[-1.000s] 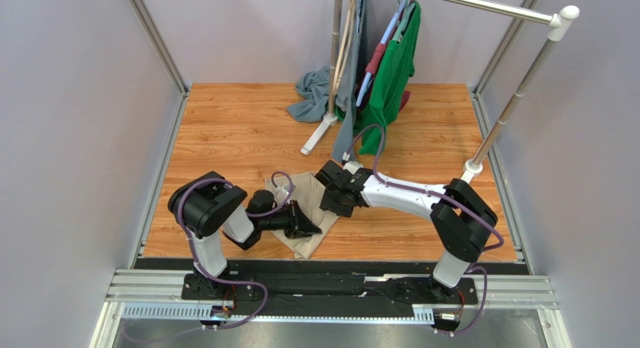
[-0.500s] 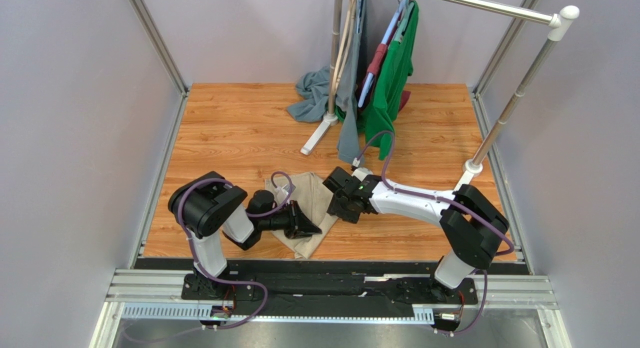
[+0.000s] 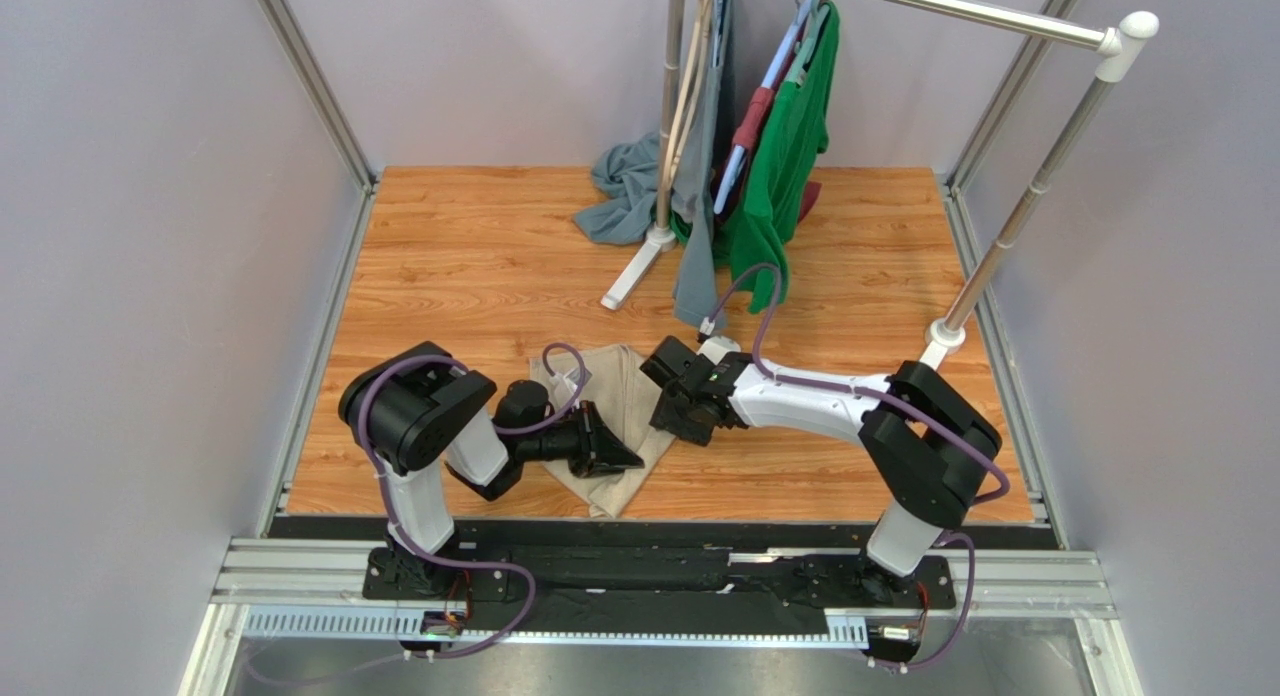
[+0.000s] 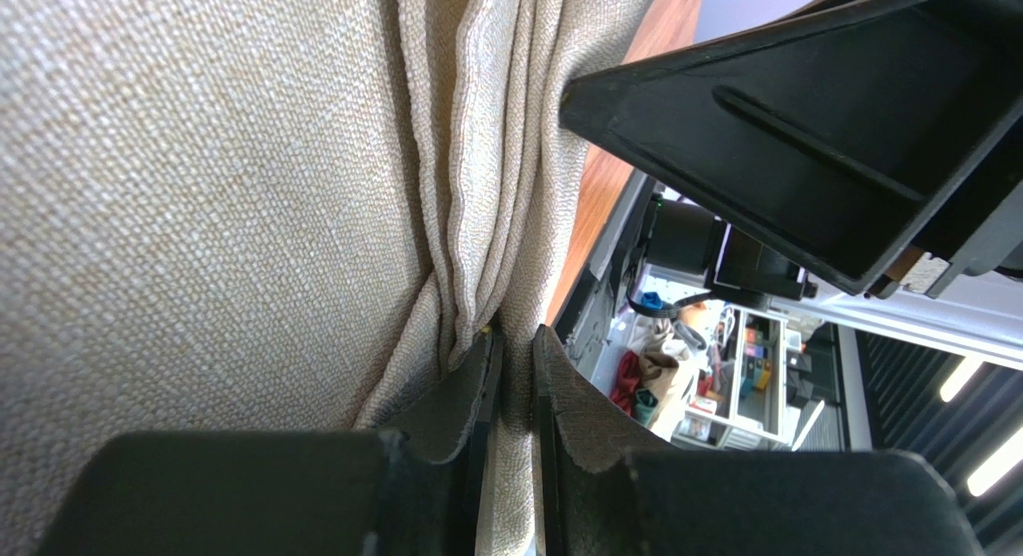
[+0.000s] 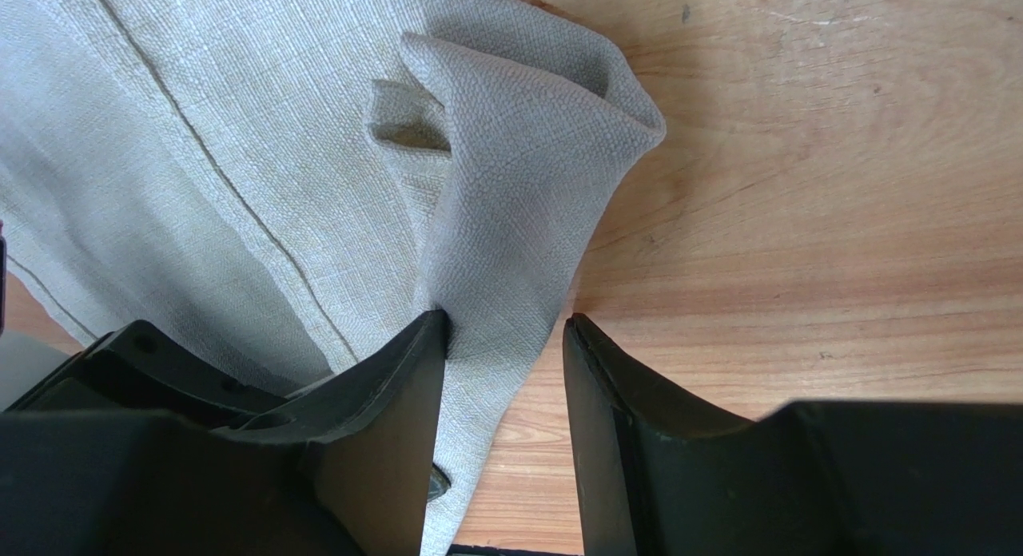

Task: Fold the napkin, place the utensils inside, and roll it up
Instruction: Roll the napkin with the utensil

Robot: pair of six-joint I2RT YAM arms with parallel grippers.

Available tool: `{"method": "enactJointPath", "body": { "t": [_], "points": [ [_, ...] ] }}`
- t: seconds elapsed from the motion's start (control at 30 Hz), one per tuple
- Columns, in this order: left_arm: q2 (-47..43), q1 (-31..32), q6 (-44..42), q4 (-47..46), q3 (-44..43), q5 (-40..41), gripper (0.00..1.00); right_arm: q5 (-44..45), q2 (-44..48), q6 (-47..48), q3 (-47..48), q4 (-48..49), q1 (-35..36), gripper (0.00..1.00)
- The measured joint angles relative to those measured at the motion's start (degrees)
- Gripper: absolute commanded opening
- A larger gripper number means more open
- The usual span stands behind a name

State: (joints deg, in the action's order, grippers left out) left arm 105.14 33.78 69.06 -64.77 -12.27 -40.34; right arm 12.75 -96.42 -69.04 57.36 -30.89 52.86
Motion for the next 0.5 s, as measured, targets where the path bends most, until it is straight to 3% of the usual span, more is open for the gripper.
{"method": "enactJointPath", "body": {
  "t": [0.2,0.33,0.5],
  "points": [
    [0.0,0.0,-0.35,0.35,-0.22,-0.11,0.25,-0.09,-1.25,-0.02,0.02,1.03,0.0,0.42],
    [-0.74,0.0,-1.36,2.36,-0.9,-0.42,0.41,-0.17,-2.4,0.11,1.31,0.26,0.0,0.37],
    [-5.81,0.31,-5.25,11.56,-3.56,-0.85,0.52,-0.17,-4.09,0.28,3.41,-0.22,0.0,0.3]
  ]
}}
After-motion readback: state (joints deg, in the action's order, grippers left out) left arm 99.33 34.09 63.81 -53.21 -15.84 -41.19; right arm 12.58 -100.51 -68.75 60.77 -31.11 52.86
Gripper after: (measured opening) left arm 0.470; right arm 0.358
